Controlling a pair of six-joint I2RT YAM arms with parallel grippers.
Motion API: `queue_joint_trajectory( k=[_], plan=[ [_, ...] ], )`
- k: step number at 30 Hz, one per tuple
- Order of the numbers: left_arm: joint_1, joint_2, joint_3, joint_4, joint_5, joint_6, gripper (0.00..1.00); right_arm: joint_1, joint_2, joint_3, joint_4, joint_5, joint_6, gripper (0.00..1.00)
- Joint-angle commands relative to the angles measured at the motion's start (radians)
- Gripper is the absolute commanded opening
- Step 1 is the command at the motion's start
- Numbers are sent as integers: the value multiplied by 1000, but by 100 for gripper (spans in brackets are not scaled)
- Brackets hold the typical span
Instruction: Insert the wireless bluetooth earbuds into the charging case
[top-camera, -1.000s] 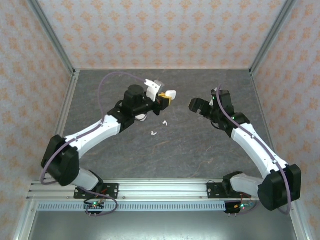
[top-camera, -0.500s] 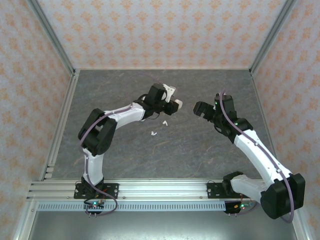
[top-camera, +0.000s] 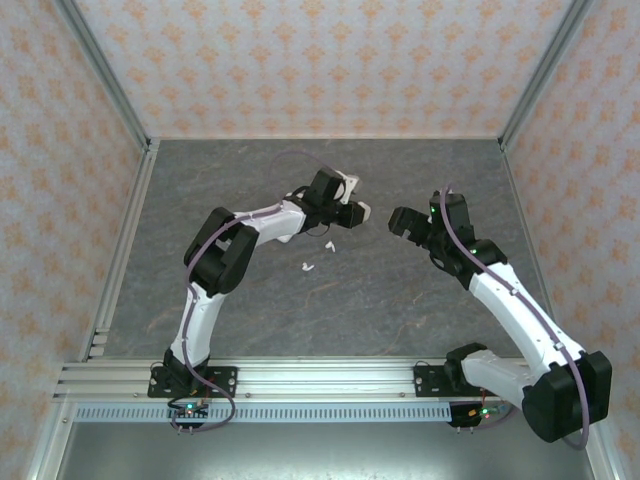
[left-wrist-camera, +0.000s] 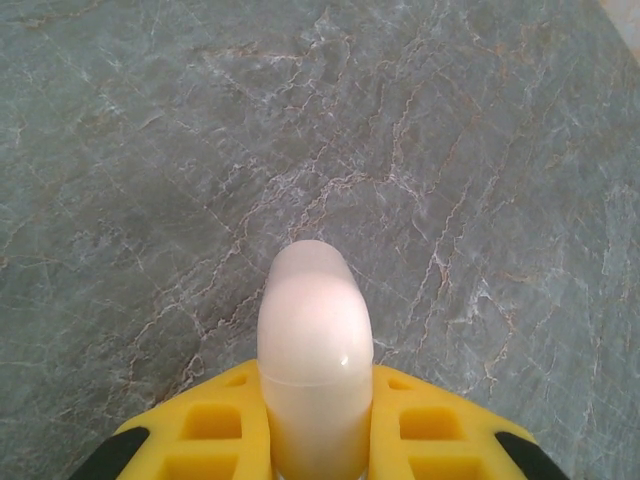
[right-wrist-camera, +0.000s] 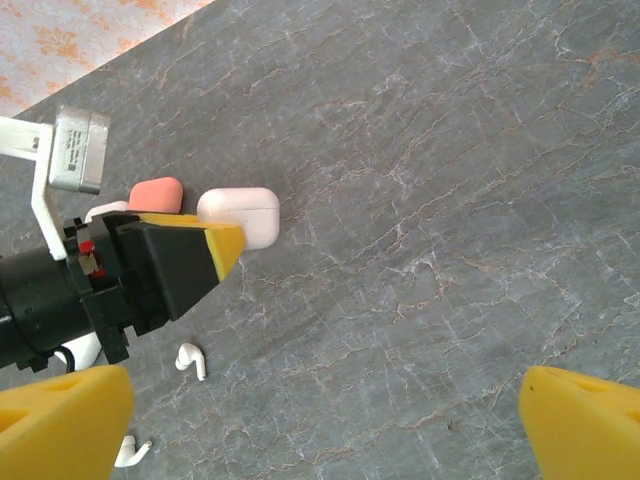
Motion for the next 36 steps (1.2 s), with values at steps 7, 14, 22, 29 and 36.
queue_joint_trajectory(
  k=[7,14,22,29,36],
  plan=[
    [39,120,156,-31,-25,-62,16,-1,-32,-18,-21,27,-1,99],
    [52,149,211,-65,-28,-51,33,-1,-37,-18,-28,29,-1,99],
    [61,57,152,-54,-70,-7,48,-1,-30,-19,-26,17,2,99],
    [89,-127,1,4,-130,21,52,-1,-9,-5,2,-45,-6,99],
    [124,-419,-257,68,-189,38,57,42,77,50,13,-90,-40,99]
  ],
)
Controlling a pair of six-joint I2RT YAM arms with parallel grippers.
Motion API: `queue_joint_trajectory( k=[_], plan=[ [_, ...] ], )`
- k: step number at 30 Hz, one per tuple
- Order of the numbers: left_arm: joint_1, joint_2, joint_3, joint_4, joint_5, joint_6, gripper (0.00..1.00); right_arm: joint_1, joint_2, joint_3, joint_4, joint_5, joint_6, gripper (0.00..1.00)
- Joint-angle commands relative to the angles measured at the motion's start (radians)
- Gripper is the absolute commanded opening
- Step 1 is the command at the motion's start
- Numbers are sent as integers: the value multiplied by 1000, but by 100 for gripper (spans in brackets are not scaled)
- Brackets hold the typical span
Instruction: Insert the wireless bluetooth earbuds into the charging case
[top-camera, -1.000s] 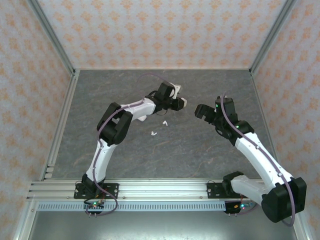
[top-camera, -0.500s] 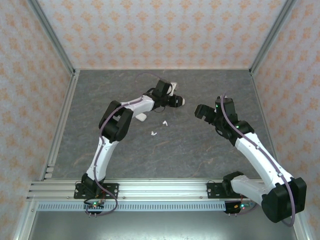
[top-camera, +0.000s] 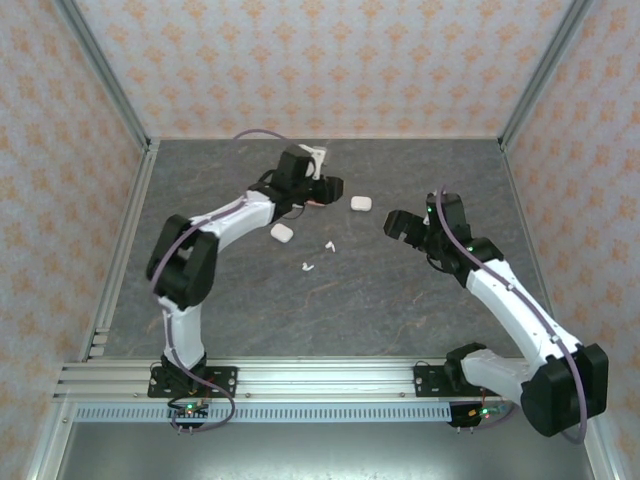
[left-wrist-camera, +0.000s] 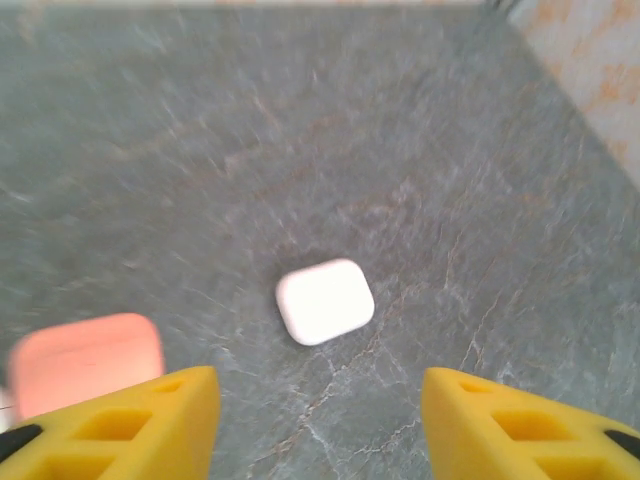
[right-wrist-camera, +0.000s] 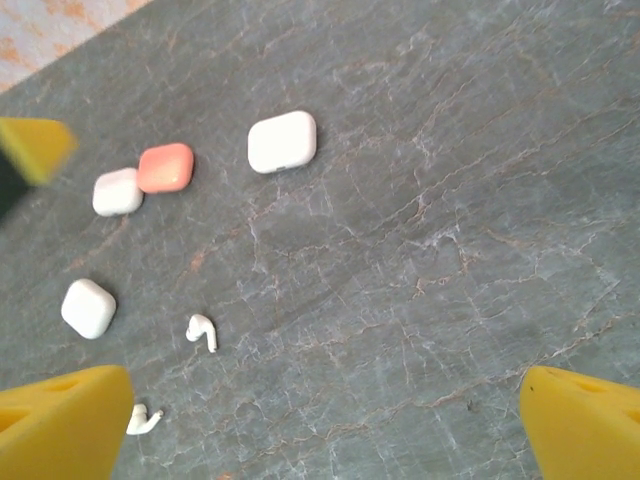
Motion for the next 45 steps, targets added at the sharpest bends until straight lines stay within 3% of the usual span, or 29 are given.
queue_joint_trajectory(
  k=[1,5,13,17,22,31,45],
  plan=[
    [11,-156,-128,55,-88,37,58,51,48,62,12,-7,-42,99],
    [40,-340,-309,51,-179,30,66,152,180,129,15,19,-78,99],
    [158,-621,-572,-16,-237,-28,78,360,530,358,24,36,-166,99],
    [214,-751,-621,-112,-297,-30,88,417,699,501,-1,11,-211,92],
    [275,-860,-616,-263,-359,-11,91,463,884,693,-83,17,-284,85],
    [294,-944,-620,-363,-409,18,93,498,1127,964,-191,57,-375,82],
    [294,-984,-597,-461,-413,72,94,500,1364,1244,-293,95,-402,76]
  ],
)
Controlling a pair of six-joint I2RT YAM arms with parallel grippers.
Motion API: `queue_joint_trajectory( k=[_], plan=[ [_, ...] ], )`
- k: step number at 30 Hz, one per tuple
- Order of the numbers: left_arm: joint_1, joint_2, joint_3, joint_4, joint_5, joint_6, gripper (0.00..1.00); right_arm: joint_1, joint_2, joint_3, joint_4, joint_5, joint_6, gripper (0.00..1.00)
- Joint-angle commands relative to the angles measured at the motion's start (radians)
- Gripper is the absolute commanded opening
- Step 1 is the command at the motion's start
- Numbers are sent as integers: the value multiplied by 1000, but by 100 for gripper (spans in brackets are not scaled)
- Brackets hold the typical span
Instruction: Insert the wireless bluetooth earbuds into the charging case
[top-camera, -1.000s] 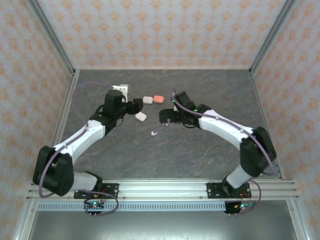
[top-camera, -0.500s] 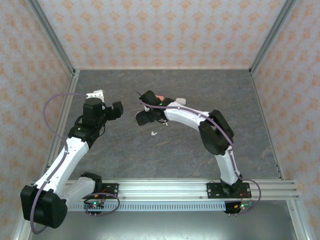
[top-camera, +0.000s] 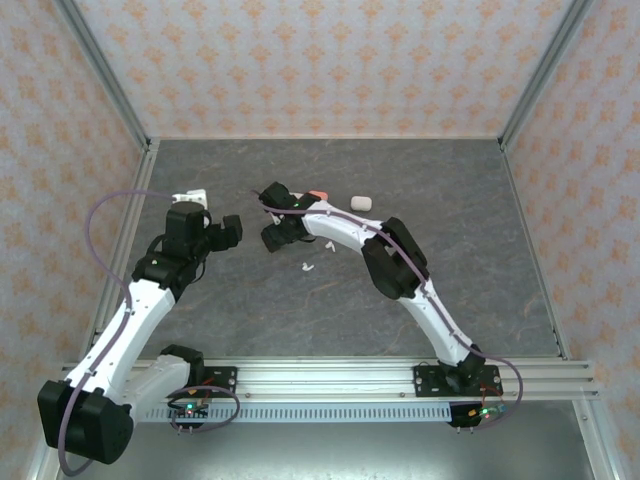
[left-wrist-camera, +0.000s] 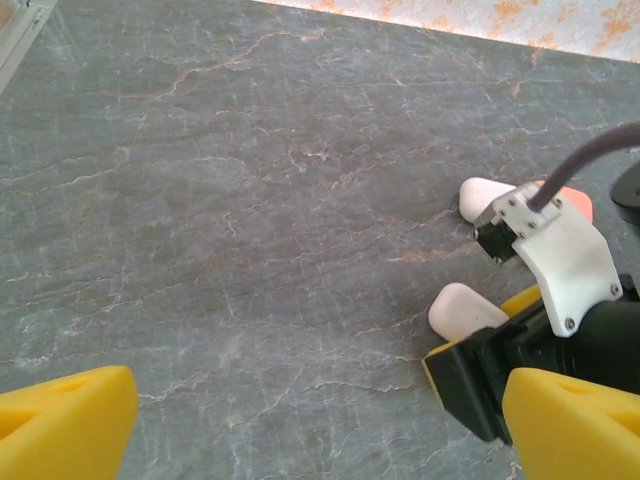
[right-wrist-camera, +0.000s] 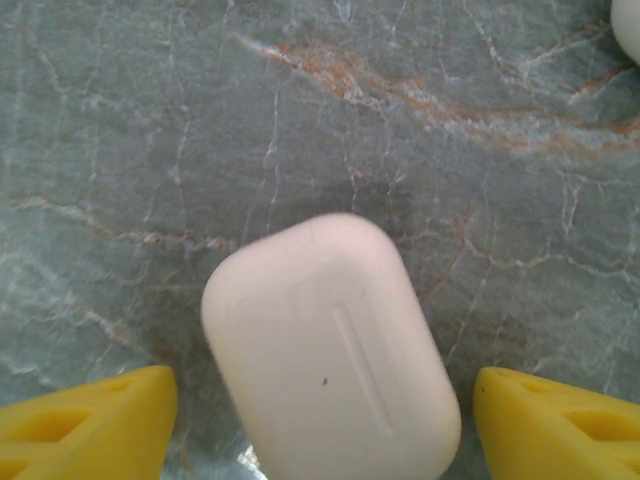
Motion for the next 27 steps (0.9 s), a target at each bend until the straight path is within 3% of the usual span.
queue_joint_trajectory(
  k=[1,5,13,19,27],
  plan=[
    [14,-38,26,-62,-30,42,94,1,44,63,-58,31,-16,74],
    [14,-72,34,-92,-23,58,95,1,44,54,-76,29,-12,64],
    [14,-101,33,-115,53,50,96,2,-83,-137,34,50,-7,44],
    [15,-111,33,-100,154,20,96,1,-220,-246,166,33,-3,38],
    [14,-108,78,-83,254,59,94,2,-507,-533,455,15,-59,35]
  ],
)
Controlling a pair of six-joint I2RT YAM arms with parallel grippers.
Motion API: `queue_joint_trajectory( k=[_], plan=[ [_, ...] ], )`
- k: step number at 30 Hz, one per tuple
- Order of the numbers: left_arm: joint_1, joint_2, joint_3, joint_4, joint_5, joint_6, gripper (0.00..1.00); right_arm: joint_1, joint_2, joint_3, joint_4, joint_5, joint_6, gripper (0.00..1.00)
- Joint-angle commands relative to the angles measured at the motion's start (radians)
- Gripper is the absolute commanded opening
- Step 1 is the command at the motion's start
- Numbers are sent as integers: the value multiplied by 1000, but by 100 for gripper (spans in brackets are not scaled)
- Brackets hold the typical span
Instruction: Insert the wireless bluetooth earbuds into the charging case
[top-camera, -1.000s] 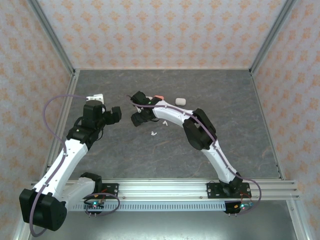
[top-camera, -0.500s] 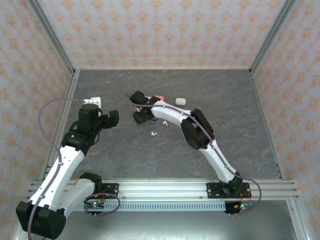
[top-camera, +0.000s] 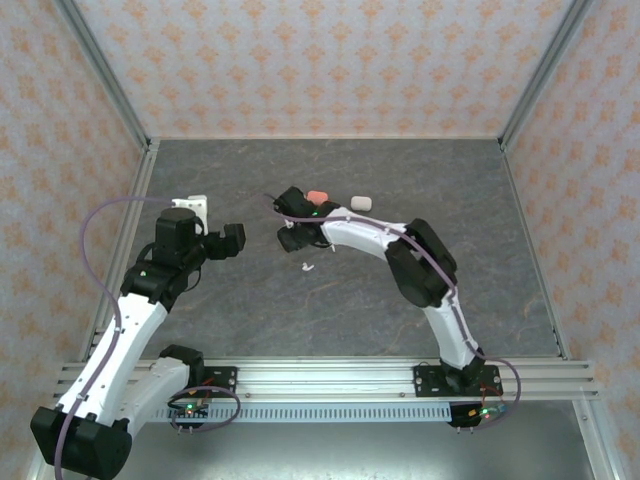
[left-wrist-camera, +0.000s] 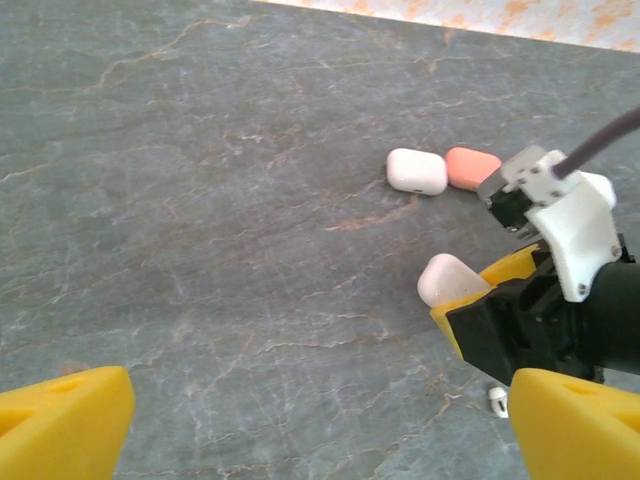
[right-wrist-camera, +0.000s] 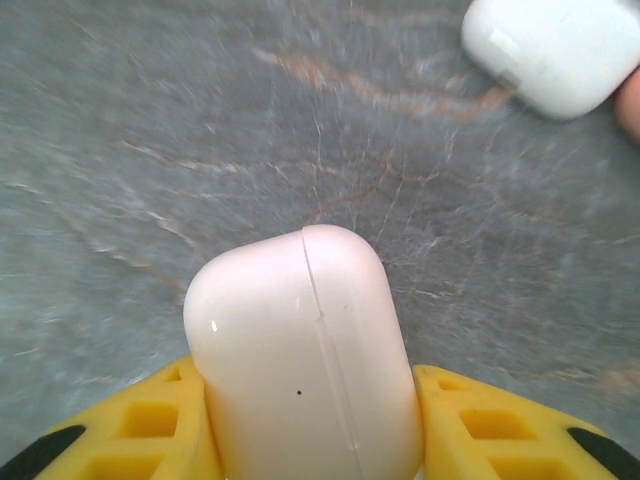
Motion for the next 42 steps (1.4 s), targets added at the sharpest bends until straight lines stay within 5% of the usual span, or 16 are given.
queue_joint_trajectory(
  k=[1,10,20,27,42],
  plan=[
    [7,-9,46,17,94,12,93,1,-152,-74,185,-6,-54,35],
    [9,15,112,57,340,-14,91,2,-359,-149,298,-117,-203,35],
    [12,58,221,113,478,-113,88,5,-472,-196,326,-216,-332,35],
    [20,147,300,82,631,-137,75,26,-540,-229,353,-303,-366,35],
    [20,159,263,136,756,-203,53,36,-555,-230,382,-326,-409,35]
  ],
)
